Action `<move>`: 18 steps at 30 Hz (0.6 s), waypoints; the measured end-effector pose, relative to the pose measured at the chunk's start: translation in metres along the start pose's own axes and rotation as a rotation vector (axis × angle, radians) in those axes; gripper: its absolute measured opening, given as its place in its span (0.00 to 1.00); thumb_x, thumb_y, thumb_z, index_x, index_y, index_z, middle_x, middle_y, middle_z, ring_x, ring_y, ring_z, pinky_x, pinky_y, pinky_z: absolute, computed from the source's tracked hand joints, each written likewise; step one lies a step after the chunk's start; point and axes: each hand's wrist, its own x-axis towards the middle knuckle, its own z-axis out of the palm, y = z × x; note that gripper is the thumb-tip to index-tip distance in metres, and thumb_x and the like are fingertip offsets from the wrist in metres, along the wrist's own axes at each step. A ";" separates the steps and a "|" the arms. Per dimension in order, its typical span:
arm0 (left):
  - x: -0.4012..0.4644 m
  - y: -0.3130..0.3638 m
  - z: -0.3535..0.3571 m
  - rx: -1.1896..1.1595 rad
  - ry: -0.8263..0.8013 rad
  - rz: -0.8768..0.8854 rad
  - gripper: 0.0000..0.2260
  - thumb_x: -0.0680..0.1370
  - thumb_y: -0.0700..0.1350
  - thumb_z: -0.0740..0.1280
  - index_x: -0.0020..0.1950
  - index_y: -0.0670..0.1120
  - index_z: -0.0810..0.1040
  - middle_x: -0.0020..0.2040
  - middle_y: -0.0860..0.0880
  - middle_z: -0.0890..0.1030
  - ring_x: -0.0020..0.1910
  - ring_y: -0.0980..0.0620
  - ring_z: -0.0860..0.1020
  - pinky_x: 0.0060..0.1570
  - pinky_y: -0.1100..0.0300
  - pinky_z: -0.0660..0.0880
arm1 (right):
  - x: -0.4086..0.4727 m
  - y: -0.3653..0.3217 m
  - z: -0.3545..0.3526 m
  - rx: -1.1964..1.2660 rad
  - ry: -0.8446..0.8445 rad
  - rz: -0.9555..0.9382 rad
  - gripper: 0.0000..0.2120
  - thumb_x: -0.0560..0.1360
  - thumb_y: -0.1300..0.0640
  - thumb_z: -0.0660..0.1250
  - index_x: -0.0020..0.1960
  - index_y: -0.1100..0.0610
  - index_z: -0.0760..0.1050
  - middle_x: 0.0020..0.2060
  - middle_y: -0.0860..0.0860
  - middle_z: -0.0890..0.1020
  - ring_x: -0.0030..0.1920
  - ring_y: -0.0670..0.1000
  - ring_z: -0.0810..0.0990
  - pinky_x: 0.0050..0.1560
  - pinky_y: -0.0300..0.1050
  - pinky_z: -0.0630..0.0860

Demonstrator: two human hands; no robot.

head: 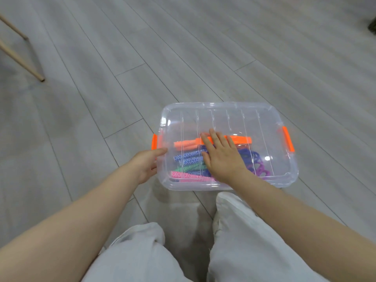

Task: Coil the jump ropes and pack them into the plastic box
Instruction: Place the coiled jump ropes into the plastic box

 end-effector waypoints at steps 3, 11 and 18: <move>0.003 0.004 0.000 0.129 0.043 0.110 0.09 0.78 0.39 0.67 0.57 0.44 0.77 0.47 0.47 0.82 0.46 0.49 0.80 0.49 0.56 0.78 | 0.001 0.000 0.001 -0.031 -0.012 -0.003 0.35 0.75 0.43 0.33 0.79 0.53 0.51 0.78 0.58 0.54 0.77 0.59 0.54 0.75 0.58 0.49; 0.008 0.003 0.009 0.613 0.211 0.278 0.14 0.78 0.47 0.61 0.60 0.43 0.76 0.51 0.43 0.81 0.48 0.44 0.79 0.47 0.55 0.76 | 0.001 -0.002 0.004 -0.027 -0.011 0.003 0.35 0.75 0.43 0.33 0.79 0.54 0.51 0.78 0.58 0.55 0.77 0.59 0.55 0.76 0.58 0.49; 0.013 0.008 0.007 0.755 0.206 0.261 0.15 0.79 0.49 0.61 0.60 0.41 0.75 0.52 0.41 0.80 0.50 0.42 0.79 0.53 0.50 0.78 | 0.001 -0.002 0.003 -0.035 -0.021 0.006 0.37 0.74 0.43 0.30 0.79 0.53 0.47 0.78 0.57 0.52 0.78 0.58 0.51 0.76 0.58 0.46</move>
